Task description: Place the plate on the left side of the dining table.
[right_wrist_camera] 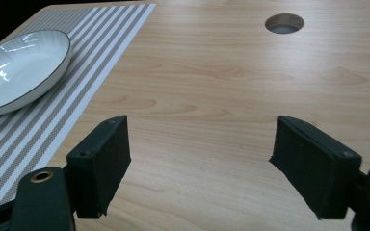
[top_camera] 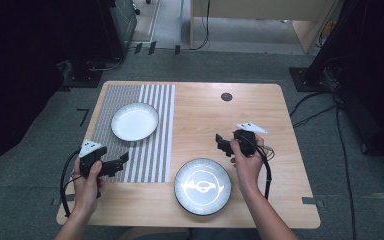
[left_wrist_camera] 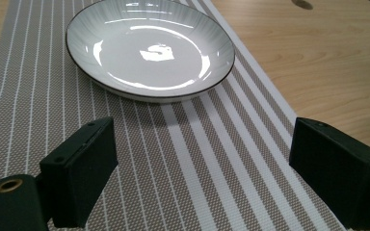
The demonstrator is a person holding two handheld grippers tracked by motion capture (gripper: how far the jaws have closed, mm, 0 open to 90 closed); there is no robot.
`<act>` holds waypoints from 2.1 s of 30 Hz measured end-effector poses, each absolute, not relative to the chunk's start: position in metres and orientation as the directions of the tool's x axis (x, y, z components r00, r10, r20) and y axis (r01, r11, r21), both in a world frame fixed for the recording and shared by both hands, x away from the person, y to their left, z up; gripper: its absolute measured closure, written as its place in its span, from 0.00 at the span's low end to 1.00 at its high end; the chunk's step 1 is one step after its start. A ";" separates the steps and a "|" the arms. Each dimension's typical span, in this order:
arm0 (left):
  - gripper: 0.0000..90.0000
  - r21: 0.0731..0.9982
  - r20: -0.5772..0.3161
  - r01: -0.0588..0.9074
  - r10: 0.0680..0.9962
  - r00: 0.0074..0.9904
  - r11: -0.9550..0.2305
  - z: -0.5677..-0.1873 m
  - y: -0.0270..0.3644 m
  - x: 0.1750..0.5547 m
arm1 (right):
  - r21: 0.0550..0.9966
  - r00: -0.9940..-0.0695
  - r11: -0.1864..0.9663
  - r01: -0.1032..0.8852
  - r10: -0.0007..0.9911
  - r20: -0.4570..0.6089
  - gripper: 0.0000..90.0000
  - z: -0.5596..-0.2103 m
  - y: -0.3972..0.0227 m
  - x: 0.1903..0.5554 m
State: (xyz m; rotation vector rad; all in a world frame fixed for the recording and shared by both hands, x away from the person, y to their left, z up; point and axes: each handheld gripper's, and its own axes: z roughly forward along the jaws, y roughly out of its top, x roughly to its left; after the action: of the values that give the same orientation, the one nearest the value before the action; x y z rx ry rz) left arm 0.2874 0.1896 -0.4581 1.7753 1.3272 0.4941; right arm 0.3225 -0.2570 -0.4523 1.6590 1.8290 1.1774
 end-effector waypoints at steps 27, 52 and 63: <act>0.10 0.797 -0.122 0.595 0.938 0.324 -0.102 -0.498 0.232 0.249 | 0.784 -0.091 -0.123 0.608 0.971 0.223 0.24 -0.494 -0.346 0.252; 0.10 0.789 -0.073 0.606 0.963 0.260 -0.104 -0.510 0.275 0.243 | 0.753 0.065 -0.192 0.630 0.979 0.195 0.24 -0.523 -0.425 0.204; 0.10 0.760 -0.074 0.638 0.959 0.275 -0.125 -0.516 0.276 0.243 | 0.752 0.065 -0.139 0.644 0.990 0.127 0.24 -0.524 -0.435 0.184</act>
State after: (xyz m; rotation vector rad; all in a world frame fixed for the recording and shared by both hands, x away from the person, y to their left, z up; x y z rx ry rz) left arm 0.2431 0.2758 -0.5163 1.8476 1.4418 0.5834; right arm 0.1844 -0.4347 -0.5240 1.8379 1.6235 0.8837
